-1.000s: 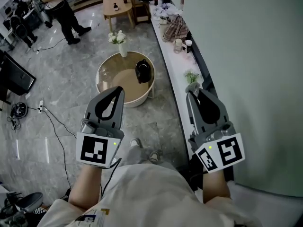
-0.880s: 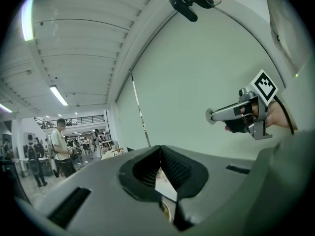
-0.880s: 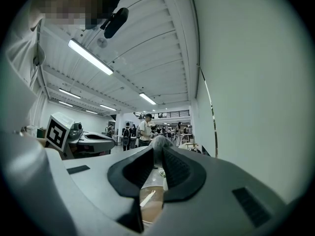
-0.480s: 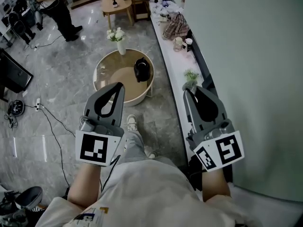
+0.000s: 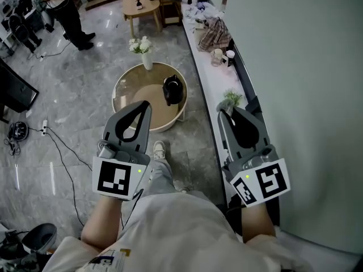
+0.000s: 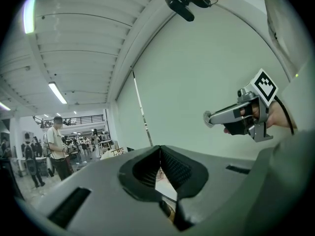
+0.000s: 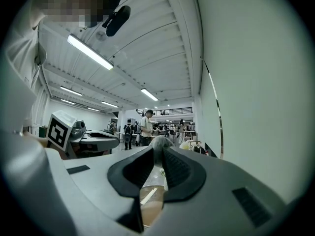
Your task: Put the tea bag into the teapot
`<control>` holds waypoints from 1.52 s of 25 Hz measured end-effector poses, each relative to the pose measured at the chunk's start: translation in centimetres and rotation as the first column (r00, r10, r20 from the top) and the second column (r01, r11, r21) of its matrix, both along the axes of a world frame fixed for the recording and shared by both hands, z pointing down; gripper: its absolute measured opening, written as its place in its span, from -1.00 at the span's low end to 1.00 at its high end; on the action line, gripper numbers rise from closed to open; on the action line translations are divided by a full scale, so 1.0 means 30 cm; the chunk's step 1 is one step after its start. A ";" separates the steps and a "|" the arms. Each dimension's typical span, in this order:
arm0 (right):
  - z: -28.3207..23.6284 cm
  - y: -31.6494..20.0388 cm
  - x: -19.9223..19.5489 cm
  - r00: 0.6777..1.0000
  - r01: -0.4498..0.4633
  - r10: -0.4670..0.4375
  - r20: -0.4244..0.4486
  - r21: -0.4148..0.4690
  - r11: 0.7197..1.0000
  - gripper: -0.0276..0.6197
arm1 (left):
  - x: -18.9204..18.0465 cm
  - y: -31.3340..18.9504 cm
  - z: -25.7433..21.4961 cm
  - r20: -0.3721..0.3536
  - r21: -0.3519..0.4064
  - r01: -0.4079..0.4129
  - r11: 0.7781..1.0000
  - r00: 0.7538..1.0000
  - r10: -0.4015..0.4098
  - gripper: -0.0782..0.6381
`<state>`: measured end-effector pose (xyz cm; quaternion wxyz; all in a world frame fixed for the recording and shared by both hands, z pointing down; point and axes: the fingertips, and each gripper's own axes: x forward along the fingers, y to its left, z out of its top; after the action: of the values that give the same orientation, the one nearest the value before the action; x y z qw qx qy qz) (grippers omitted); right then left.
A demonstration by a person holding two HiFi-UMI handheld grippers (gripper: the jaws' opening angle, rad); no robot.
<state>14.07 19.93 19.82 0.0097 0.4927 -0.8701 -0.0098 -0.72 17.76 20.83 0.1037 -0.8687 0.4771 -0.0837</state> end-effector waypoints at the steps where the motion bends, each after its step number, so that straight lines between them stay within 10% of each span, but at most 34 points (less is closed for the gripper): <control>1: 0.003 -0.026 -0.007 1.000 0.000 0.000 0.000 -0.003 1.000 -0.76 | -0.006 -0.026 0.002 0.000 -0.001 -0.001 1.000 1.000 0.001 -0.76; 38: 0.036 -1.028 -0.341 0.996 -0.082 0.079 -0.029 -0.109 0.991 -0.76 | -0.266 -1.039 0.065 0.013 -0.080 -0.161 0.984 0.987 0.162 -0.76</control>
<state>3.85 -10.91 20.88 0.0479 0.5259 -0.8485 0.0327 -8.70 -13.41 22.79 0.0807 -0.9070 0.4005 -0.1021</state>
